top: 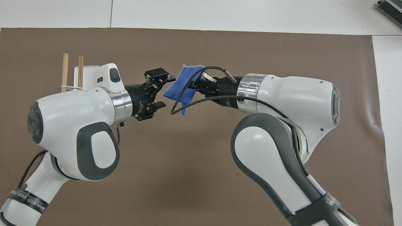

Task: Right arm passes towel to left arm to hang
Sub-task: 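Close the left gripper on the towel held by the right gripper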

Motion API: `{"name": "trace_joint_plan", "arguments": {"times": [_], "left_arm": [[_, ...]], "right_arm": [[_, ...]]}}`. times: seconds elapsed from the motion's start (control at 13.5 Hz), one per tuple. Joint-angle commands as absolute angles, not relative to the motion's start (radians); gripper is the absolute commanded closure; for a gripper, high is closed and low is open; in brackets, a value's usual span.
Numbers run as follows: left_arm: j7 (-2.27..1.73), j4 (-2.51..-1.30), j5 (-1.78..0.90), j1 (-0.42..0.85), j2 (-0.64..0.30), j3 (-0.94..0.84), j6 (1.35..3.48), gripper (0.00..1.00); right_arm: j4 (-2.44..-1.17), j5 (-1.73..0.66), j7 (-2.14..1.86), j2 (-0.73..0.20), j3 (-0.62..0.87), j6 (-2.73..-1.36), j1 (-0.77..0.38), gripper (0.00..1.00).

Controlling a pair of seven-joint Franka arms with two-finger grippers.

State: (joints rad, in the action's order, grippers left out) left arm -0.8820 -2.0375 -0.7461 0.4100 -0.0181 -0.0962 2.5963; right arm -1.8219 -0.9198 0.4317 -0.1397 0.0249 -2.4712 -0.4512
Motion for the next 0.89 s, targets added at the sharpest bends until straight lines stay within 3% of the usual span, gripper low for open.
{"name": "trace_joint_plan", "arguments": {"times": [0.0, 0.3, 0.59, 0.82], "left_arm": [[-0.954, -2.017, -0.769, 0.454, -0.029, -0.081, 2.625, 0.0], [-0.974, -2.002, -0.769, 0.456, -0.043, -0.081, 2.649, 0.01], [-0.96, -2.003, -0.765, 0.446, -0.043, -0.08, 2.651, 0.31], [-0.959, -2.006, -0.765, 0.446, -0.043, -0.08, 2.649, 0.64]], "right_arm": [[-1.842, -0.931, 0.449, -0.114, 0.026, -2.451, -0.443, 1.0], [-1.853, -0.93, 0.449, -0.103, 0.025, -2.45, -0.44, 1.0], [-1.855, -0.93, 0.449, -0.101, 0.025, -2.45, -0.44, 1.0], [-1.861, -0.93, 0.449, -0.095, 0.025, -2.45, -0.439, 1.0]]}}
